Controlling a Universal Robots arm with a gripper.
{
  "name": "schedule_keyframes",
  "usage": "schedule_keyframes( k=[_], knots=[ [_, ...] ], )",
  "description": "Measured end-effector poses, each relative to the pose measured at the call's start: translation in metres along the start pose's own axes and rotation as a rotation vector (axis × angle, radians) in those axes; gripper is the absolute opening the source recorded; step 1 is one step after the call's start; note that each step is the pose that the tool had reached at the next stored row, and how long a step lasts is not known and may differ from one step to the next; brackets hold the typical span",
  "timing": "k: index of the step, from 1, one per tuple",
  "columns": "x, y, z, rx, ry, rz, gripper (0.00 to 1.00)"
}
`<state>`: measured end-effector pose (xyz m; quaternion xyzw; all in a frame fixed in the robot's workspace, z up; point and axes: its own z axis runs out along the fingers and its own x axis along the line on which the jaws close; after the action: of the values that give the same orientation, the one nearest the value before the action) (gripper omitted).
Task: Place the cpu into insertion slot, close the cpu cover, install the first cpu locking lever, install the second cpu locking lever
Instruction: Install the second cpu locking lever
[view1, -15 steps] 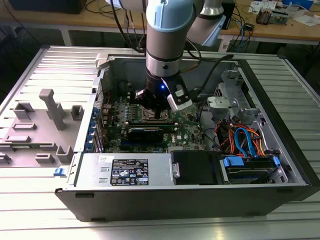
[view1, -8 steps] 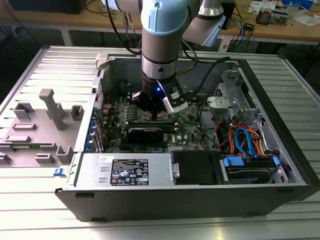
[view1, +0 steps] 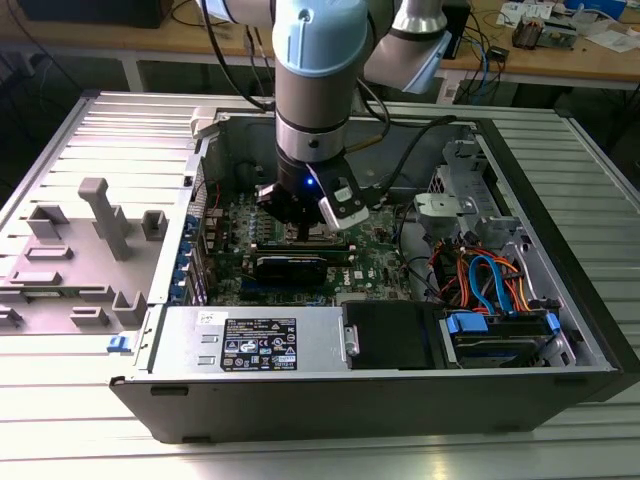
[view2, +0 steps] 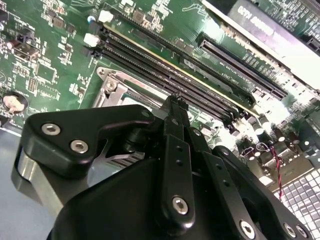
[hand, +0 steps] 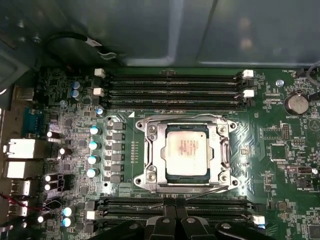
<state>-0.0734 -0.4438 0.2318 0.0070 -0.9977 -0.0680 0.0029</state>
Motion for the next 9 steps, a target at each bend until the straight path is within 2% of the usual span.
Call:
schedule_keyframes(
  k=[2,5,9],
  knots=[
    [0.0013,-0.0007,0.0002,-0.0043,0.0000,-0.001,0.11],
    [0.0047,-0.0015,0.0015,-0.0052,0.0003,-0.003,0.11],
    [0.0053,-0.0016,0.0017,-0.0052,0.0003,-0.003,0.11]
  ],
)
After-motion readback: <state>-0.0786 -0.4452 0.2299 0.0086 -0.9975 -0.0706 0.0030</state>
